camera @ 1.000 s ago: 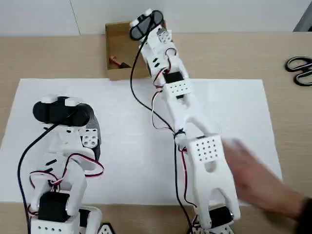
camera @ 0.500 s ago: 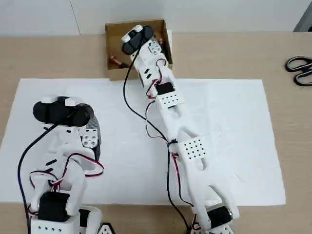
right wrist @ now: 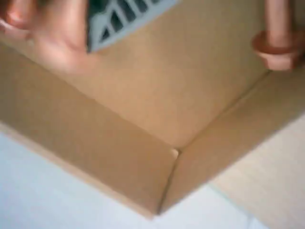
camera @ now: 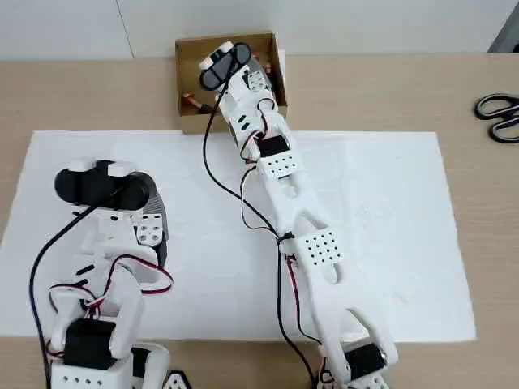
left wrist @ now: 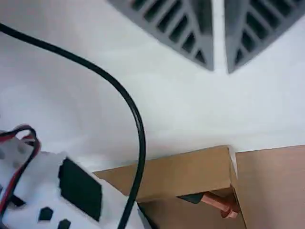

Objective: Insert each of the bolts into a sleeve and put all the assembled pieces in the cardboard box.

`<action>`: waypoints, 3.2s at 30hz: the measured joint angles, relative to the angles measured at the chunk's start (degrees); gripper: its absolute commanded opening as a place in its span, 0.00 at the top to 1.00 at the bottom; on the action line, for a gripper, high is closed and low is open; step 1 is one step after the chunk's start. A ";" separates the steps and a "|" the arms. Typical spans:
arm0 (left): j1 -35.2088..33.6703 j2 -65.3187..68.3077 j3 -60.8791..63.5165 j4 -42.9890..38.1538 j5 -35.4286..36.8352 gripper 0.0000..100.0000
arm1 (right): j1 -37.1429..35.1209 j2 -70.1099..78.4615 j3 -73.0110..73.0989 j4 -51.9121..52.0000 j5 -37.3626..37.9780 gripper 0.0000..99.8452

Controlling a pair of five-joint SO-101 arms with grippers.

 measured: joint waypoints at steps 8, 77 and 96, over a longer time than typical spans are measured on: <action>0.00 0.00 0.00 0.00 0.00 0.99 | -0.26 0.00 -0.70 0.53 0.00 0.71; -5.19 0.09 35.60 -37.01 2.64 0.99 | 30.51 -165.19 106.37 60.13 -20.40 0.72; -5.19 0.09 35.60 -36.13 2.64 0.99 | 19.52 -185.58 173.98 33.76 -21.98 0.72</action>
